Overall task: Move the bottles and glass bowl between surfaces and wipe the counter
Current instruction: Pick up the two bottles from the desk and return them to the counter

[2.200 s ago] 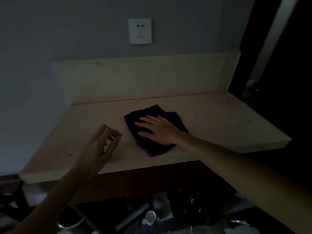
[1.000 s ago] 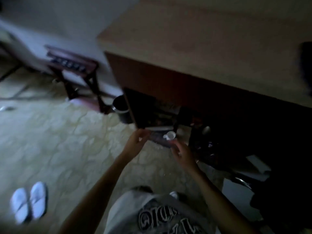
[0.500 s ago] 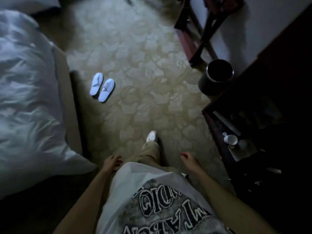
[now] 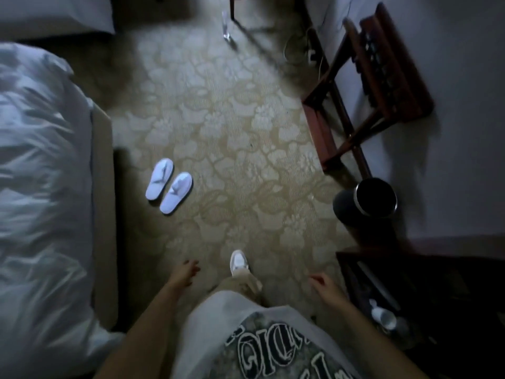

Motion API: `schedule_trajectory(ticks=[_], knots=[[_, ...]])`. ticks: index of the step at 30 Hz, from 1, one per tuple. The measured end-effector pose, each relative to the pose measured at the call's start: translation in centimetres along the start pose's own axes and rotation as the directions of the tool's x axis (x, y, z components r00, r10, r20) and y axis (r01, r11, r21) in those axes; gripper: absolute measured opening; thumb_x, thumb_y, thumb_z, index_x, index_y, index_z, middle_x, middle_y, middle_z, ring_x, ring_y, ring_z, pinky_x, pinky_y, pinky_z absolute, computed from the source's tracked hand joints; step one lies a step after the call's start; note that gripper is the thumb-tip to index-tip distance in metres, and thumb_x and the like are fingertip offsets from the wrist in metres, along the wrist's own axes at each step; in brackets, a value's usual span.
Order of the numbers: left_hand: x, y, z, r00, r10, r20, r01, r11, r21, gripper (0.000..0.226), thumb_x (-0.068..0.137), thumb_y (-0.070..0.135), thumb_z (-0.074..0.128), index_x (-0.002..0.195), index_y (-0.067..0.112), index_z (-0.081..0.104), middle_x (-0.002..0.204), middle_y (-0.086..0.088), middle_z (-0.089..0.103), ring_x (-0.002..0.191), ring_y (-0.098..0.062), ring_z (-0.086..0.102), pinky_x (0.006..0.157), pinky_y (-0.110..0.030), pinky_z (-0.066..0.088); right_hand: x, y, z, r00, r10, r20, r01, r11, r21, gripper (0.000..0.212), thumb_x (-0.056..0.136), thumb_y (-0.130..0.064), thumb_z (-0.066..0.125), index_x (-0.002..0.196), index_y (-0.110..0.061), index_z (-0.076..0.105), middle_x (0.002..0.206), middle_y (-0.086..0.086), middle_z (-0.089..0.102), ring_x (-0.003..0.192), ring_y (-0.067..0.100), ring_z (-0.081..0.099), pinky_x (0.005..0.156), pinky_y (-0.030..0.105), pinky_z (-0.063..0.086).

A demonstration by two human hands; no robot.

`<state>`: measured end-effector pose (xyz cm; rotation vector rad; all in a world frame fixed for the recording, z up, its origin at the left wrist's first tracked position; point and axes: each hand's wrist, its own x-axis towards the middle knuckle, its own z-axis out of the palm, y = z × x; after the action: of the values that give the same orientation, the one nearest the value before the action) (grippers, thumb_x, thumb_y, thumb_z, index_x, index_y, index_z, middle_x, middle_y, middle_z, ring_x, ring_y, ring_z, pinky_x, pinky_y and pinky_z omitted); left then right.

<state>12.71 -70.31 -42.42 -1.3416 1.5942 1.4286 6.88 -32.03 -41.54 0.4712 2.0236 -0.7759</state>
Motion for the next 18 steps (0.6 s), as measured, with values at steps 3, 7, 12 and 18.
schedule_trajectory(ticks=[3, 7, 12, 18], knots=[[2.6, 14.0, -4.1, 0.981, 0.193, 0.004, -0.193, 0.981, 0.034, 0.021, 0.102, 0.027, 0.045, 0.109, 0.011, 0.058, 0.096, -0.009, 0.063, 0.081, -0.019, 0.056, 0.068, -0.028, 0.039, 2.2, -2.3, -1.7, 0.997, 0.077, -0.010, -0.077, 0.997, -0.001, 0.030, 0.099, -0.018, 0.050, 0.124, -0.003, 0.056, 0.121, 0.014, 0.062, 0.106, 0.025, 0.058, 0.088, 0.034, 0.048], [5.8, 26.3, -8.5, 0.936, 0.352, -0.004, -0.352, 0.936, -0.019, 0.020, 0.101, 0.026, 0.046, 0.102, 0.013, 0.061, 0.085, -0.005, 0.062, 0.071, -0.013, 0.057, 0.061, -0.026, 0.040, 7.1, -8.3, -3.3, 0.991, 0.133, -0.019, -0.134, 0.990, -0.053, 0.021, 0.097, -0.015, 0.051, 0.108, -0.002, 0.063, 0.102, 0.013, 0.066, 0.088, 0.025, 0.061, 0.079, 0.033, 0.050], [12.4, 32.7, -13.1, 0.972, 0.236, 0.015, -0.236, 0.971, -0.024, 0.023, 0.101, 0.025, 0.047, 0.109, 0.008, 0.061, 0.094, -0.010, 0.064, 0.072, -0.016, 0.061, 0.055, -0.022, 0.042, 15.1, -23.4, -5.2, 0.995, 0.100, 0.018, -0.098, 0.992, -0.081, 0.023, 0.099, -0.019, 0.046, 0.111, -0.006, 0.060, 0.090, 0.008, 0.061, 0.076, 0.018, 0.056, 0.059, 0.024, 0.041], [14.6, 32.3, -18.6, 0.975, -0.167, -0.147, 0.124, 0.957, -0.263, 0.016, 0.101, 0.019, 0.049, 0.100, 0.006, 0.058, 0.078, -0.012, 0.062, 0.065, -0.024, 0.057, 0.064, -0.028, 0.041, 25.2, -50.1, -8.2, 0.984, -0.135, 0.119, 0.145, 0.986, -0.079, 0.026, 0.100, -0.021, 0.045, 0.117, -0.006, 0.060, 0.088, 0.005, 0.061, 0.078, 0.020, 0.057, 0.068, 0.031, 0.044]])
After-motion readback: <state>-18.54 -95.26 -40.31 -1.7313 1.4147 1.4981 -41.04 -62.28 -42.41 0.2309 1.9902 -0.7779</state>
